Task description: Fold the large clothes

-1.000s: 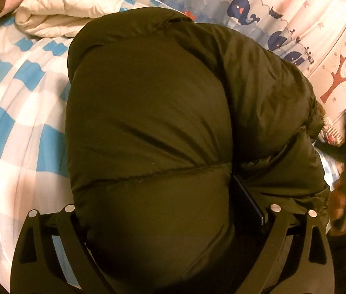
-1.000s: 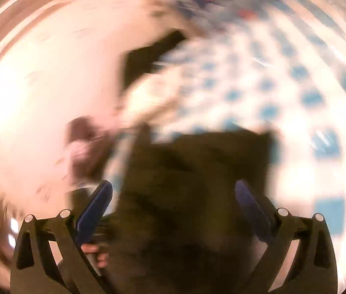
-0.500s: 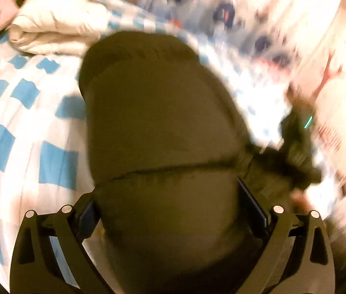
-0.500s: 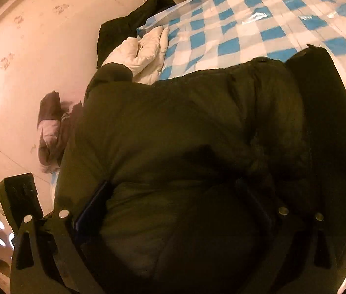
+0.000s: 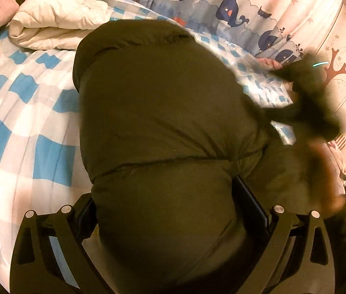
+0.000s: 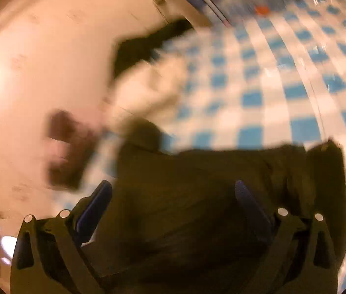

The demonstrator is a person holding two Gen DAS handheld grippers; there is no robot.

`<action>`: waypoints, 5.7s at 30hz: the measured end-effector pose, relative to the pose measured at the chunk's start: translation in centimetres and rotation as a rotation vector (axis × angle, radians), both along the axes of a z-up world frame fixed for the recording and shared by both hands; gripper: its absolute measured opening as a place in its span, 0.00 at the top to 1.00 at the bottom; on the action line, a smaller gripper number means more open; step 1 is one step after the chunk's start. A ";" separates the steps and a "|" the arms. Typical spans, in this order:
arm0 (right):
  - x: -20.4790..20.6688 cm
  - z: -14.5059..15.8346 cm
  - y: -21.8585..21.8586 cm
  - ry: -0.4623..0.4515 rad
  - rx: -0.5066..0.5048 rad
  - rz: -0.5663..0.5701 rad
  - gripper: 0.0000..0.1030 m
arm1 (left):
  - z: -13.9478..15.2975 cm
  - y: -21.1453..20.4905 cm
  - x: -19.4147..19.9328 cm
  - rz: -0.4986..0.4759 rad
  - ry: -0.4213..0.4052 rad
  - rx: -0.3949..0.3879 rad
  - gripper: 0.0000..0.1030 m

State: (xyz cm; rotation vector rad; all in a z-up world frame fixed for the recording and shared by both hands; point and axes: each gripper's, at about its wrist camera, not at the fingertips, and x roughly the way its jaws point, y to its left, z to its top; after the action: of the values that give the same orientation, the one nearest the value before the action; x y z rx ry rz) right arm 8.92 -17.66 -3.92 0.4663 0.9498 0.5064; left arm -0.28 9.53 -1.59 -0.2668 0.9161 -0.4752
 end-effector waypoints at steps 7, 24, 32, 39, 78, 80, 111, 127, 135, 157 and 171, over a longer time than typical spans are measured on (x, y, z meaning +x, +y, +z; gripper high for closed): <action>-2.5 2.5 -3.2 -0.009 0.045 -0.036 0.07 | 1.0 -0.9 -0.7 0.008 -0.042 0.094 0.08; -18.6 3.3 -6.0 -0.152 -0.076 -0.078 0.07 | 7.1 -3.7 -7.1 0.001 -0.320 0.250 0.08; -18.6 0.5 -2.7 0.104 -0.235 0.036 0.07 | 5.0 -6.8 -7.3 -0.061 -0.292 0.415 0.08; -14.1 9.6 -2.4 -0.160 -0.250 0.017 0.07 | 8.1 -1.6 -6.2 0.110 -0.255 0.137 0.08; -19.2 12.2 0.0 -0.328 -0.499 -0.249 0.06 | 10.9 -4.4 -10.7 0.310 -0.257 0.355 0.08; -19.1 12.1 0.2 -0.288 -0.520 -0.255 0.06 | 10.7 -4.5 -10.7 0.319 -0.240 0.359 0.08; -18.4 11.4 4.3 -0.203 -0.597 -0.167 0.06 | 9.7 -3.2 -10.3 0.391 -0.145 0.340 0.08; -18.5 11.4 4.1 -0.198 -0.594 -0.162 0.06 | 9.1 -3.5 -10.1 0.366 -0.123 0.342 0.08; -18.4 11.3 4.0 -0.198 -0.594 -0.159 0.06 | 9.1 -3.5 -10.0 0.365 -0.122 0.343 0.08; -18.5 11.4 4.0 -0.196 -0.594 -0.159 0.06 | 9.2 -3.4 -9.9 0.363 -0.113 0.340 0.08; -18.5 11.4 4.0 -0.196 -0.594 -0.158 0.06 | 8.6 -3.6 -9.7 0.347 -0.093 0.349 0.08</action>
State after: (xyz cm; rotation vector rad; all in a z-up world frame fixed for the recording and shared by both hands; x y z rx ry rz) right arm -9.56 -13.69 7.52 -0.0471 0.8179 0.1075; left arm -9.97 5.94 7.05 -0.0801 0.8251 -0.0038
